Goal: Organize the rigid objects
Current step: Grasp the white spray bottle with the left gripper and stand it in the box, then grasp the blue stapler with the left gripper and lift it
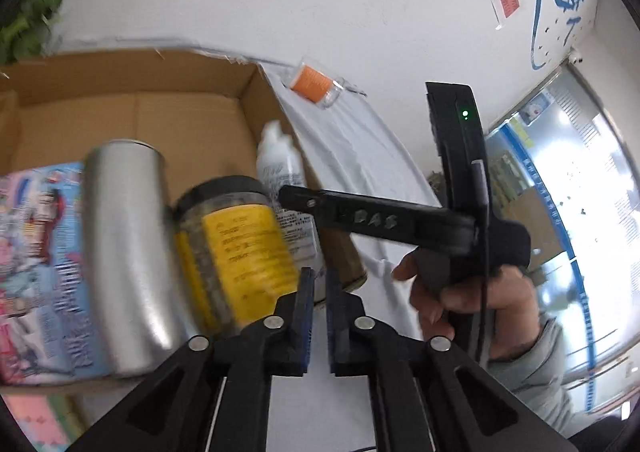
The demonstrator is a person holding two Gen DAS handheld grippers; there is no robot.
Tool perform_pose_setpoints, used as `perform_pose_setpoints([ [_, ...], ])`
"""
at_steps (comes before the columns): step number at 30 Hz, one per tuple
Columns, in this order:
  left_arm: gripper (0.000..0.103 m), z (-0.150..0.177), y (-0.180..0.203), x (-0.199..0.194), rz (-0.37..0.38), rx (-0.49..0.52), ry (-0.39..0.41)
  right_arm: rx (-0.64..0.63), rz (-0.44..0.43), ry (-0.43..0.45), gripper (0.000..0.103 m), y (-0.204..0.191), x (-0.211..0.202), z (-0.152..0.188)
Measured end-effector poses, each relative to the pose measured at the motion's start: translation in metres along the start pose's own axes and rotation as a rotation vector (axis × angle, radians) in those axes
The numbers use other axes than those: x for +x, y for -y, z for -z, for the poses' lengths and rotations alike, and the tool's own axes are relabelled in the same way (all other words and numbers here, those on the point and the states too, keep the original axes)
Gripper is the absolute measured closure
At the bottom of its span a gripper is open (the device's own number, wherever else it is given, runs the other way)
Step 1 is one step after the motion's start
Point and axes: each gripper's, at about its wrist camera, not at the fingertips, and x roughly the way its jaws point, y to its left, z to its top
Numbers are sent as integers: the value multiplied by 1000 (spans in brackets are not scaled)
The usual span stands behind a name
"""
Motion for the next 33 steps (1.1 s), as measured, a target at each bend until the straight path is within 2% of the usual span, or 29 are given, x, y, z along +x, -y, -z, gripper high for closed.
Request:
perform_pose_setpoints([
  [1,81,5,4,-14,-44,26,33,-6,1,27,17,-5,-10,4],
  [2,73,11,8,-33,-95,55,78,-21,17,62,12,-11,-21,9],
  [4,26,23,14,-79,-178,99,174,-90,51,147,12,-29,-52,25],
  [6,4,34,22,-138,-258,142,309,-151,60,191,8,-47,-73,46],
  [7,1,40,25,-165,-305,154,368,-186,55,215,7,-59,-86,63],
  [8,1,50,30,-196,-367,168,428,-214,55,232,7,-68,-93,76],
  [9,1,56,30,-220,-401,174,457,-261,54,259,7,-82,-103,97],
  [12,1,83,30,-284,-496,155,496,-341,-5,319,7,-115,-125,148],
  [14,0,109,16,-313,-522,125,483,-348,-93,315,7,-130,-132,178],
  [16,1,151,-5,-322,-501,74,416,-365,-207,255,7,-148,-124,211],
  [18,1,195,-25,-311,-465,2,337,-399,-325,161,7,-171,-104,247],
  [19,1,217,-38,-299,-442,-41,301,-410,-354,133,7,-177,-95,257],
  [21,4,259,-66,-268,-368,-123,220,-422,-376,54,7,-192,-72,278],
  [24,13,305,-86,-228,-246,-241,136,-360,-429,-37,7,-203,-42,290],
  [26,21,321,-99,-203,-186,-303,103,-337,-444,-64,8,-206,-25,294],
  [28,35,331,-108,-185,-138,-347,69,-339,-407,-80,11,-210,-9,295],
  [30,45,327,-112,-169,-123,-356,33,-355,-379,-92,23,-214,3,300],
  [31,45,328,-113,-163,-139,-355,22,-363,-360,-101,24,-215,9,302],
  [32,46,326,-114,-158,-136,-349,27,-386,-342,-51,31,-217,6,304],
  [33,49,323,-115,-154,-130,-345,29,-407,-315,-37,42,-219,6,306],
])
